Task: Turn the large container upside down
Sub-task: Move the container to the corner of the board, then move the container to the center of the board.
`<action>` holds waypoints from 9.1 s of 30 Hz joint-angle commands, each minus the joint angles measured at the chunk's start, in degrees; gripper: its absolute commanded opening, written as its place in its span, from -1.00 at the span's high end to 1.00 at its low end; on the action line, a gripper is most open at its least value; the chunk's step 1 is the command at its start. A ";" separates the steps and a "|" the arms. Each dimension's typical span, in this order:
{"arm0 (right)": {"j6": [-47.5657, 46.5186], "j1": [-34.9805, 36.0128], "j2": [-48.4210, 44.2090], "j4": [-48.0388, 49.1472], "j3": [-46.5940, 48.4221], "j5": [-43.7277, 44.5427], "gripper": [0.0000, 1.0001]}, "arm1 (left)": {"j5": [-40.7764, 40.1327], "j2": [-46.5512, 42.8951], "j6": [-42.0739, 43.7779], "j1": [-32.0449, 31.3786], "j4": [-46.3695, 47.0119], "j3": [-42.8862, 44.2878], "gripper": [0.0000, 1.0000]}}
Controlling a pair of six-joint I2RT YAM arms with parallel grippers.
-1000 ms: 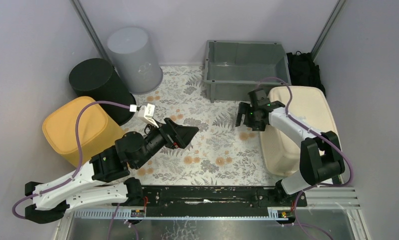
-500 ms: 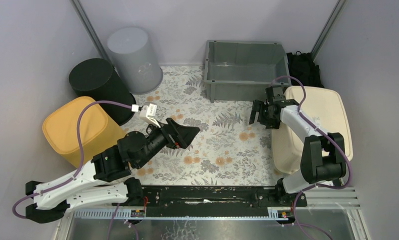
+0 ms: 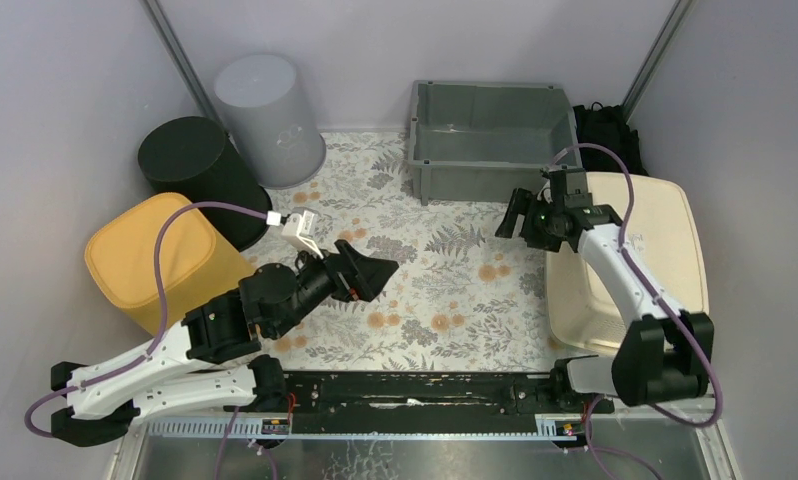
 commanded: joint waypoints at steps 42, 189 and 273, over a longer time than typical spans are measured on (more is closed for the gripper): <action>15.11 42.55 -4.89 21.21 -18.01 -3.08 -0.99 | 9.10 -6.53 -7.35 0.07 12.04 -22.39 -1.00; 21.01 42.68 -3.68 31.05 -25.27 -5.01 -0.99 | 36.96 8.51 -1.33 26.13 28.86 -23.47 -1.00; -11.49 27.96 52.00 9.76 68.06 23.42 -0.50 | 38.82 -9.39 -2.73 26.37 15.52 -19.53 -1.00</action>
